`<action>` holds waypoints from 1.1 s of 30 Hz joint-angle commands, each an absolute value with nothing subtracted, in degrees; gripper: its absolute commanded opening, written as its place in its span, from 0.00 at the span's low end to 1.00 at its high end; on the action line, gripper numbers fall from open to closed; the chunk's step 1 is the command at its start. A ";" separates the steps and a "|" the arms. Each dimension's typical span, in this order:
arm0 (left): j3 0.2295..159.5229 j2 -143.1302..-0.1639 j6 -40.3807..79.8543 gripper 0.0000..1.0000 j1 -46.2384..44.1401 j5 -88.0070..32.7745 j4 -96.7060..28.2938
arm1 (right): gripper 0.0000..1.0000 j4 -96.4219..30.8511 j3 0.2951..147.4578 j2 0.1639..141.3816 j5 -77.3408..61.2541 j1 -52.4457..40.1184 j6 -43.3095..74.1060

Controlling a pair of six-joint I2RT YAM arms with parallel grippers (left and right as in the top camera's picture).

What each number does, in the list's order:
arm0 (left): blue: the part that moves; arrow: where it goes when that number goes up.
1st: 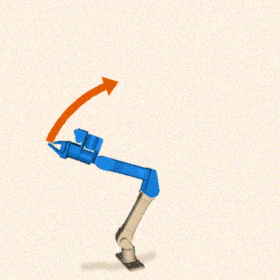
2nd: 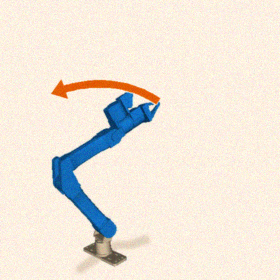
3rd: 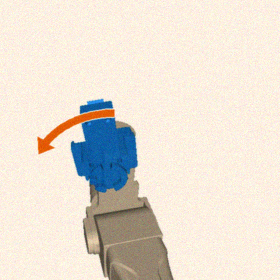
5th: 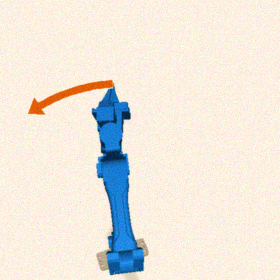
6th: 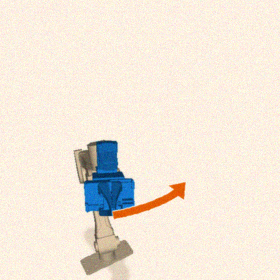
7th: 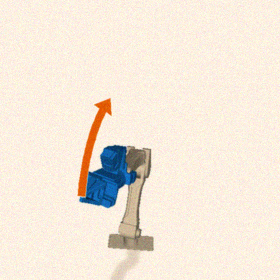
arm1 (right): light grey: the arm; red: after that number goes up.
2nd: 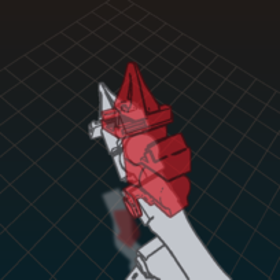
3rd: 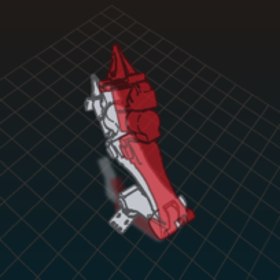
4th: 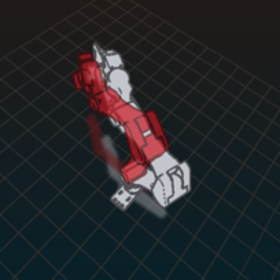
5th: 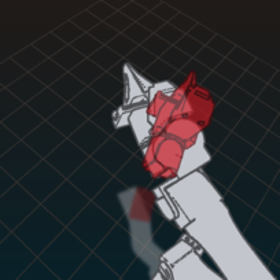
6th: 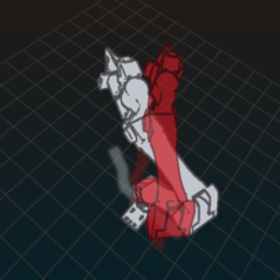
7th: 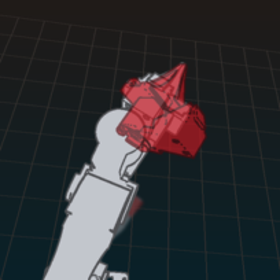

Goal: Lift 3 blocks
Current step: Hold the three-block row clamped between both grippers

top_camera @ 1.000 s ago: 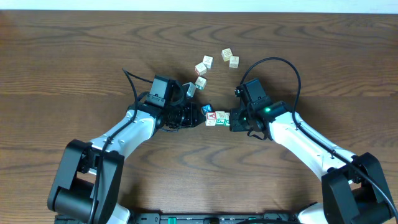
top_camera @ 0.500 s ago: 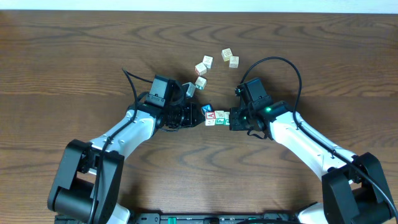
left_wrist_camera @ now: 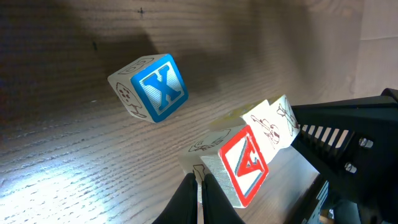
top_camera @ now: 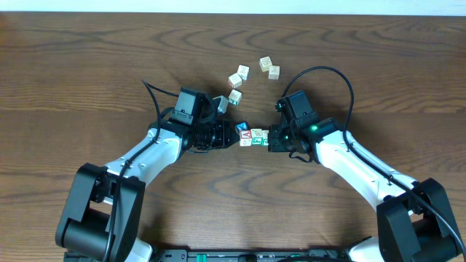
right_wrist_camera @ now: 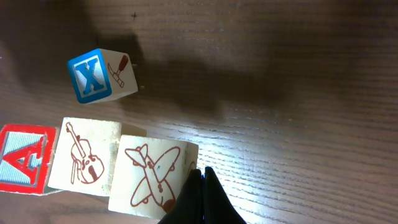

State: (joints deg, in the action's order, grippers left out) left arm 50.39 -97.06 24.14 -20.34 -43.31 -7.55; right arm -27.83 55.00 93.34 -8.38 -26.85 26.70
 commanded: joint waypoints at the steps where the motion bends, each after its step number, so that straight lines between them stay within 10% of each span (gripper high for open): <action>1: 52.84 -96.09 23.59 0.07 -22.59 -50.33 -6.85 | 0.01 -25.36 57.34 91.81 -22.79 -28.99 27.83; 33: 52.86 -94.26 24.27 0.07 -22.59 -50.37 -6.85 | 0.01 -25.10 57.39 88.79 -23.05 -28.99 27.16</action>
